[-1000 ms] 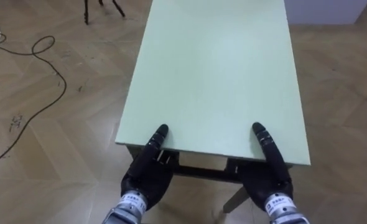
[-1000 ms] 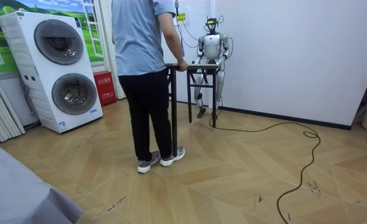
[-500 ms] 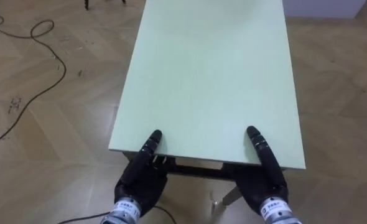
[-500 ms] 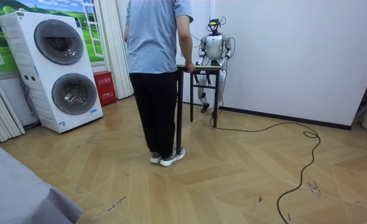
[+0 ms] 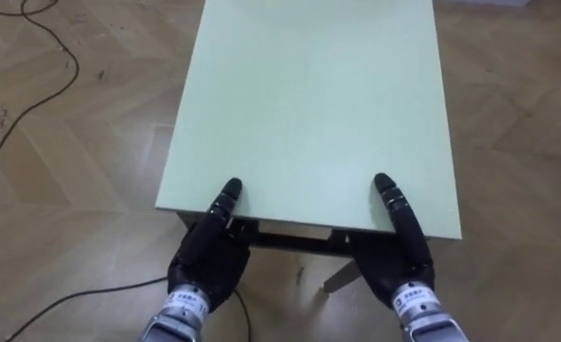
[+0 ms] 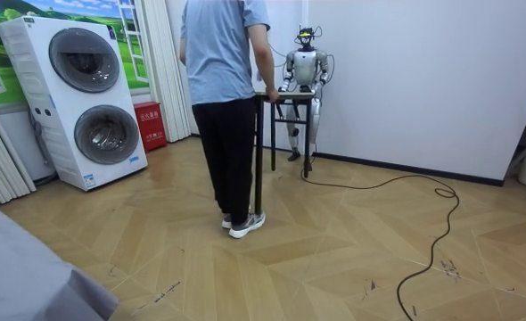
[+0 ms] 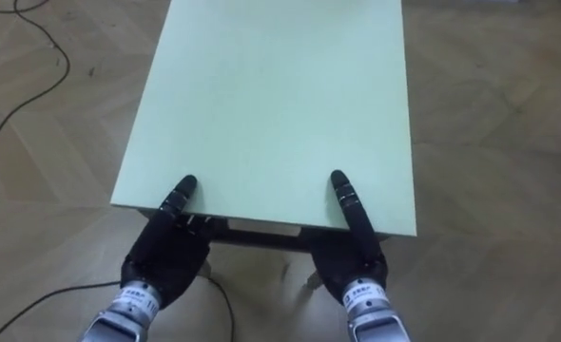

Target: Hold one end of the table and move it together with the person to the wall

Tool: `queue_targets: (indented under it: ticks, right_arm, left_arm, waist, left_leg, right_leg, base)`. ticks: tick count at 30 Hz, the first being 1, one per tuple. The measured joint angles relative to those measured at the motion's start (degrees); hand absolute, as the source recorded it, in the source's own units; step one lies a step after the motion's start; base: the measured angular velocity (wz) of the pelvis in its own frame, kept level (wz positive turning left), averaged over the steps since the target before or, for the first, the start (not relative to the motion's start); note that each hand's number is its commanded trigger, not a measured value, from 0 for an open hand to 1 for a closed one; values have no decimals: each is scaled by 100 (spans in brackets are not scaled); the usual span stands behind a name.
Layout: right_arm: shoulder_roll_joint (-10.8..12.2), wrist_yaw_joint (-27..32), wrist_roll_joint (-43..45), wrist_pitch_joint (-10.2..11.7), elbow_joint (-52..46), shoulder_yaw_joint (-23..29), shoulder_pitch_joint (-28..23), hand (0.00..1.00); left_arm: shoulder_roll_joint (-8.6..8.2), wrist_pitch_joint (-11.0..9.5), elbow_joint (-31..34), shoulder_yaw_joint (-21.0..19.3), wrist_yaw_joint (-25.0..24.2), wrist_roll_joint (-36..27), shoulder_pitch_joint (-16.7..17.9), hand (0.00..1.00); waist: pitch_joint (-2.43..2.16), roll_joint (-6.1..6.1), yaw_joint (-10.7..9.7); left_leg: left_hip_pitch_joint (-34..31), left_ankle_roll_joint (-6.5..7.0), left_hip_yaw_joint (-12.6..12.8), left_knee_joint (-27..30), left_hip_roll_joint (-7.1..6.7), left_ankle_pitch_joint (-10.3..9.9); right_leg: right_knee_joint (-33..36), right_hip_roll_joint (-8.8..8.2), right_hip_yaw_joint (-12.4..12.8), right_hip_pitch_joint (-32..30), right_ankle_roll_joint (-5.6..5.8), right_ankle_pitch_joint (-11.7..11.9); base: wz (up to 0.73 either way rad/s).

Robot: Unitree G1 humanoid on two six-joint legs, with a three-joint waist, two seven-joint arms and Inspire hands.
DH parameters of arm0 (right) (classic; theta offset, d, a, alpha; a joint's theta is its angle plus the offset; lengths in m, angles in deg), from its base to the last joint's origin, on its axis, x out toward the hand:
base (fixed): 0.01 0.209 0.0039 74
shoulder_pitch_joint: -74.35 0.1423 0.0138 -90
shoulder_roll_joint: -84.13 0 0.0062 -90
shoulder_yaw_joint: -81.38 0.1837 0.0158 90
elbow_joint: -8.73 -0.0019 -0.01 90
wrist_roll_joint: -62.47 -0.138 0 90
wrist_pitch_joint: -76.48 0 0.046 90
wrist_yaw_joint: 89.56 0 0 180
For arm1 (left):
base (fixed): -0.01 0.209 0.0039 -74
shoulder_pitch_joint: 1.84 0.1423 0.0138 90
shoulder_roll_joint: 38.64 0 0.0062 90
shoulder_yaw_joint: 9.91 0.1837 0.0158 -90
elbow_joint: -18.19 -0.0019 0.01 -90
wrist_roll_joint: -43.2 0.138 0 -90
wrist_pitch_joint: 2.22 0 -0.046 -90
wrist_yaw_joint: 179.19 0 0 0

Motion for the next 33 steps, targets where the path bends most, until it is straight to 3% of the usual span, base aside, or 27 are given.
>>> queue_targets:
  ticks: [6, 8, 9, 10, 11, 12, 14, 15, 19, 22, 25, 28, 29, 30, 31, 32, 33]
  right_arm:
    - [-53, 0, 47, 1, 0, -2, -105, 100]
    - [-69, 0, 98, 21, -1, 1, -102, 100]
    - [-86, 0, 138, 25, -2, -2, -97, 100]
    - [-124, 0, 263, 24, -4, -19, -83, 100]
    - [-139, 2, 308, 10, -2, -55, -96, 100]
    - [-184, 2, 324, -3, -8, -56, -131, 100]
    - [-239, 2, 324, -4, -63, 10, -132, 100]
    - [-240, 2, 326, -3, -88, 34, -129, 100]
    - [-241, 33, 526, -8, -108, 102, -79, 100]
    - [-237, 37, 586, -7, -107, 111, -38, 100]
    - [-222, 36, 703, -2, -108, 108, -73, 100]
    - [-183, 1, 722, 10, -119, 115, -72, 100]
    - [-169, -2, 716, 10, -97, 119, -72, 100]
    - [-152, -1, 717, 9, -74, 115, -94, 100]
    - [-120, -1, 734, 9, -75, 103, -77, 100]
    - [-85, 1, 748, 31, -75, 61, -32, 100]
    - [-78, 0, 747, 63, -72, 24, -27, 100]
  left_arm:
    - [35, 63, -19, 44, 20, -36, 92, 100]
    - [31, 61, -19, 79, 33, -39, 110, 100]
    - [33, 63, -20, 61, 34, -39, 116, 100]
    - [32, 61, -19, 51, 29, -49, 160, 100]
    - [24, 57, -15, 45, -8, -57, 273, 100]
    - [8, 68, -8, 67, -46, -45, 374, 100]
    - [-31, 85, 33, 126, -78, -39, 418, 100]
    - [-46, 97, 44, 130, -78, -48, 417, 100]
    - [-97, 100, 49, 173, -8, -74, 411, 100]
    - [-83, 99, 45, 179, -9, -150, 415, 100]
    - [-54, 99, 44, 180, -18, -159, 457, 100]
    - [-78, 98, 43, 172, -19, -152, 459, 100]
    - [-97, 90, 9, 167, -20, -146, 458, 100]
    - [-83, 41, -18, 171, -33, -144, 473, 100]
    - [-83, -22, -17, 175, -57, -149, 480, 100]
    - [-81, -94, -15, 178, -67, -166, 473, 100]
    - [-92, -97, -40, 195, -60, -171, 446, 100]
  waist:
    - [-10, 246, 19]
    - [-21, 302, 13]
    - [-24, 316, 20]
    - [-27, 325, 22]
    - [-30, 347, 24]
    - [-63, 411, 19]
    - [-55, 520, -85]
    - [-51, 535, -123]
    - [-52, 549, -172]
    - [-46, 546, -135]
    - [-1, 474, -133]
    - [5, 463, -51]
    - [27, 502, -5]
    - [32, 537, 36]
    - [38, 546, 58]
    - [33, 536, 71]
    - [53, 567, 57]
  left_leg:
    - [35, -128, -246, -83, 66, 273]
    - [102, -261, -493, -556, -76, 661]
    - [130, -340, -599, -690, -128, 755]
    - [174, -437, -784, -568, -160, 685]
    - [287, -500, -806, -1, -96, 251]
    - [448, -568, -811, 423, -11, -143]
    - [637, -680, -992, 444, 19, -449]
    - [654, -677, -1072, 307, -46, -447]
    - [915, -580, -1237, -418, -276, -327]
    - [941, -577, -1339, -503, -344, -306]
    - [1085, -573, -1386, -651, -387, -277]
    - [1117, -559, -1459, -778, -454, -269]
    - [1237, -566, -1827, -915, -446, -252]
    - [1271, -601, -2364, -913, -393, -235]
    - [1260, -610, -2601, -914, -375, -234]
    - [1227, -685, -2783, -911, -390, -278]
    - [1246, -749, -2863, -918, -403, -329]
  right_leg:
    - [-27, 211, -268, 92, -183, 88]
    - [-228, 256, -461, 96, -324, 191]
    - [-293, 254, -546, 97, -366, 240]
    - [-355, 137, -855, 118, -412, 279]
    - [-443, 79, -1192, 239, -408, 308]
    - [-515, 98, -1425, 330, -406, 325]
    - [-459, 169, -1616, 372, -412, 320]
    - [-442, 184, -1637, 352, -412, 319]
    - [-258, 145, -1397, 269, -400, 312]
    - [-190, 124, -1294, 252, -391, 307]
    - [-163, 89, -1115, 299, -371, 297]
    - [-39, 62, -1130, 259, -343, 287]
    - [629, 12, -1053, -71, -239, 268]
    - [751, 123, -540, -417, -213, 165]
    - [472, 187, -321, -568, -240, 179]
    - [-139, 172, -35, -885, -274, 586]
    - [-131, 113, -28, -990, -389, 1048]
  base:
    - [14]
    - [17]
    - [0]
    - [-7]
    - [-5]
    - [0]
    - [33]
    - [47]
    - [29]
    - [15]
    - [17]
    - [1]
    - [-11]
    - [-10]
    - [0]
    - [16]
    - [57]
